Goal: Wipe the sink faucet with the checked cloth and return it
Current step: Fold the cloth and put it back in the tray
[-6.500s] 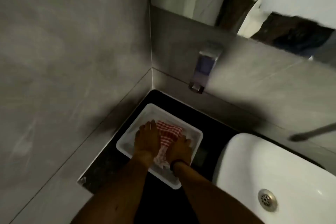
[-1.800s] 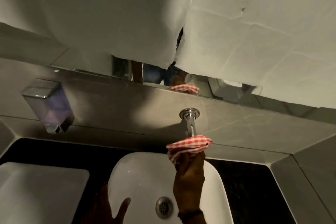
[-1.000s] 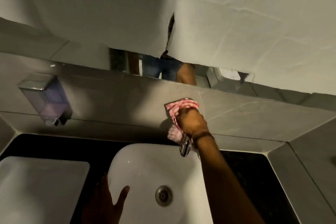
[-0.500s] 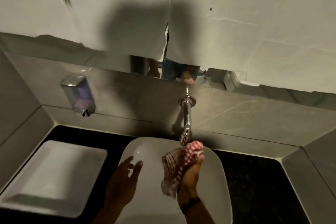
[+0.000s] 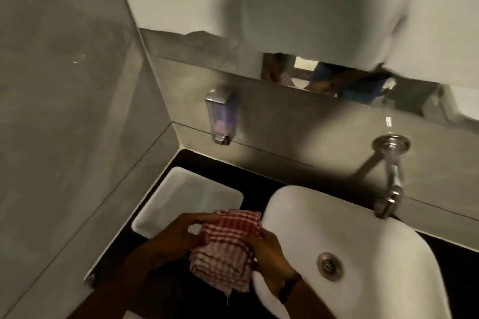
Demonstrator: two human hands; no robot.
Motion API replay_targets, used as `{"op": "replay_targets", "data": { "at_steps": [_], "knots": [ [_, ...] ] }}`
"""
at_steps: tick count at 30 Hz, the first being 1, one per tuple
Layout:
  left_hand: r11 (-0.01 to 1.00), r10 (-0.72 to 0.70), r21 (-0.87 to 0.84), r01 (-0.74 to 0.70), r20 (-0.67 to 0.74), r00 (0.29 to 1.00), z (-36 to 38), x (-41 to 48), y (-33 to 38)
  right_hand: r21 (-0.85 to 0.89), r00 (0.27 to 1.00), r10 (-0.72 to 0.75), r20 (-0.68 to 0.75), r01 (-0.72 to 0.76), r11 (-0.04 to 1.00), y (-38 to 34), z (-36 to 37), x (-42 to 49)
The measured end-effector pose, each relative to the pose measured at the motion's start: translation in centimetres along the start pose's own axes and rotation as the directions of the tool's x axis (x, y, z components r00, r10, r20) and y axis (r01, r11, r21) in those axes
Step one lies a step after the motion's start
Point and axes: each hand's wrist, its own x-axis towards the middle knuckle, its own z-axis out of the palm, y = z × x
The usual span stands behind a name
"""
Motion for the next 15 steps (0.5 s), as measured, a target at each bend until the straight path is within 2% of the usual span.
{"op": "replay_targets", "data": {
  "at_steps": [3, 5, 6, 8, 10, 13, 15],
  "knots": [
    [0.985, -0.027, 0.168, 0.043, -0.093, 0.995, -6.7, 2.1, -4.6, -0.326, 0.993, -0.116, 0.021, 0.117, 0.938, -1.0, 6.1, 6.2],
    [0.955, -0.019, 0.293, 0.047, -0.100, 0.995, -8.6, 4.1, -5.4, -0.556, 0.983, -0.175, 0.050, 0.172, 0.813, -0.7, 8.6, 10.7],
    [0.946, -0.044, 0.314, 0.081, -0.124, 0.991, -9.6, 5.4, -6.1, -0.616, 0.985, -0.172, 0.022, 0.149, 0.773, -0.3, 10.1, 13.1],
    [0.911, -0.048, 0.392, 0.127, -0.204, 0.978, -10.7, 7.6, -7.1, -0.633, 0.990, -0.112, -0.081, 0.035, 0.773, 0.4, 12.1, 17.0],
    [0.885, -0.097, 0.428, 0.183, -0.214, 0.972, -11.3, 9.2, -8.2, -0.644, 0.986, -0.067, -0.152, -0.047, 0.764, 1.0, 13.1, 19.5],
    [0.859, -0.191, 0.428, 0.281, -0.242, 0.951, -11.5, 10.0, -9.5, -0.722, 0.977, -0.036, -0.211, -0.131, 0.679, 2.9, 13.8, 22.6],
    [0.792, -0.174, 0.538, 0.290, -0.257, 0.951, -11.3, 10.6, -10.5, -0.776, 0.973, -0.057, -0.225, -0.143, 0.615, 3.4, 13.9, 22.9]
  ]
}}
